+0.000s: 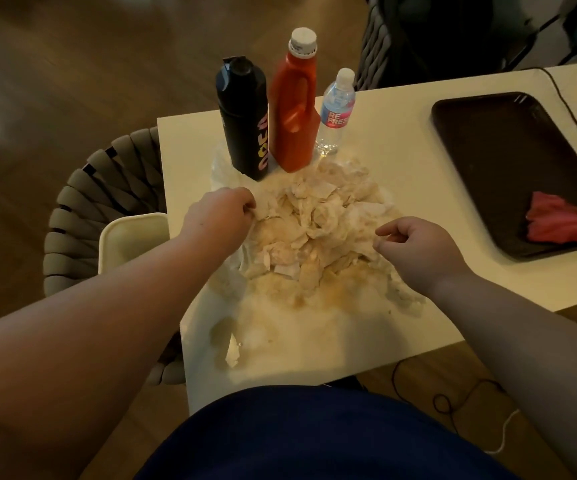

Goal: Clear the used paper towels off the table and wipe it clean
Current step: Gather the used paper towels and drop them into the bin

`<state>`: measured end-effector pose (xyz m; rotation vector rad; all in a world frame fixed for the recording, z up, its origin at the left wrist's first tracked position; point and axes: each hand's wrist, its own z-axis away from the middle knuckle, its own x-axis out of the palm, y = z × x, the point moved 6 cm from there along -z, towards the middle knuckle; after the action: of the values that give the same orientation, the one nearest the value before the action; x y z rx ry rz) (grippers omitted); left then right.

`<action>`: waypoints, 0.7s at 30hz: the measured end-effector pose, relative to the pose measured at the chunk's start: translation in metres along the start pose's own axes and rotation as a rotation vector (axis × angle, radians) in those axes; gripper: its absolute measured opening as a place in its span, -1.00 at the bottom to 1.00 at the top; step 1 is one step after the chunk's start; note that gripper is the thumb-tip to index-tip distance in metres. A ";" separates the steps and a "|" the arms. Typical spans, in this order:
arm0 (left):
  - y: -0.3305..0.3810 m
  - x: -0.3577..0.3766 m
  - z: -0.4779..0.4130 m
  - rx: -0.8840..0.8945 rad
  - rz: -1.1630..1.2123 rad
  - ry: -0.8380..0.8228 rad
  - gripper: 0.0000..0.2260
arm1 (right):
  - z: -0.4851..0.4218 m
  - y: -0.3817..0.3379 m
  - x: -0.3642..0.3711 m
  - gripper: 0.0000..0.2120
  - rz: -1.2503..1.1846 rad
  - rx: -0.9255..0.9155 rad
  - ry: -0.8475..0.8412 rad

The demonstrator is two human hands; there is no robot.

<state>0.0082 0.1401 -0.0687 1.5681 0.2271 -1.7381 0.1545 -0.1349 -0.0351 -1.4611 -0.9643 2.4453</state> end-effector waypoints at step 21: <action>0.020 -0.090 0.062 0.063 0.258 0.261 -0.86 | -0.038 -0.025 0.042 -0.71 0.425 -0.051 -0.088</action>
<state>-0.0318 0.1267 0.0340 1.7842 0.0931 -1.3550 0.1588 -0.0803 -0.0640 -1.7410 -0.8024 2.8148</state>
